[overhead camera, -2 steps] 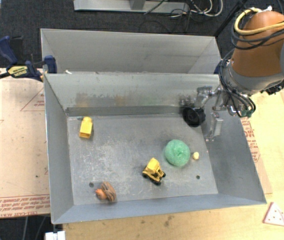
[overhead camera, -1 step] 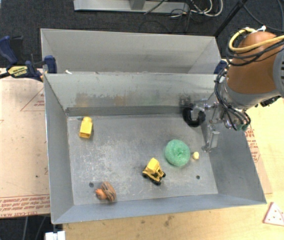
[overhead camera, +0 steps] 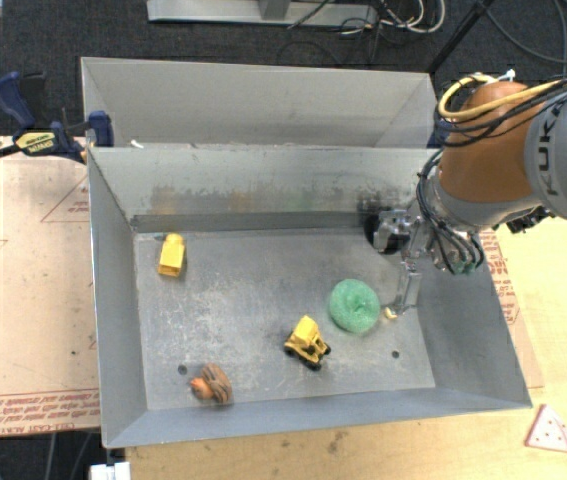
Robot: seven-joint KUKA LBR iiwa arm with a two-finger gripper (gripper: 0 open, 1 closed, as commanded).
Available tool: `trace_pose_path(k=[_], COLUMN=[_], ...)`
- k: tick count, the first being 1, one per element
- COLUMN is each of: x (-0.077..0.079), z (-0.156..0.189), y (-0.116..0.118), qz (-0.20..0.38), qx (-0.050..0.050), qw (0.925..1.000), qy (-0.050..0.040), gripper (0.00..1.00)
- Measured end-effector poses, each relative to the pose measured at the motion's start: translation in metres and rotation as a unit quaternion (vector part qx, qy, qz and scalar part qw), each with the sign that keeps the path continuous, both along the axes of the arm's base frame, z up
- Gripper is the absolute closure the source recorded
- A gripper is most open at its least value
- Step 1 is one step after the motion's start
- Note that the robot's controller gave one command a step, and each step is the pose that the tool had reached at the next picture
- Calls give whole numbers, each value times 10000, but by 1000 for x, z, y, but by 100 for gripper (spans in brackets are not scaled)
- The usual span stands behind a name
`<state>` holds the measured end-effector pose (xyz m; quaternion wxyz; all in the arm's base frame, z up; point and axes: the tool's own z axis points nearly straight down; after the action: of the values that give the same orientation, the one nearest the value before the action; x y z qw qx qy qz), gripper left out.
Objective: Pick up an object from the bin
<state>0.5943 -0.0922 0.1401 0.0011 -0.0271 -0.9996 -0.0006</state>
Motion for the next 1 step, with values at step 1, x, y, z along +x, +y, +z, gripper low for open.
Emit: trace_pose_path(k=[1], x=[1], z=[-7], y=[5], qz=[-358], qx=[-6], qw=[9994], qy=[-28], gripper=[0])
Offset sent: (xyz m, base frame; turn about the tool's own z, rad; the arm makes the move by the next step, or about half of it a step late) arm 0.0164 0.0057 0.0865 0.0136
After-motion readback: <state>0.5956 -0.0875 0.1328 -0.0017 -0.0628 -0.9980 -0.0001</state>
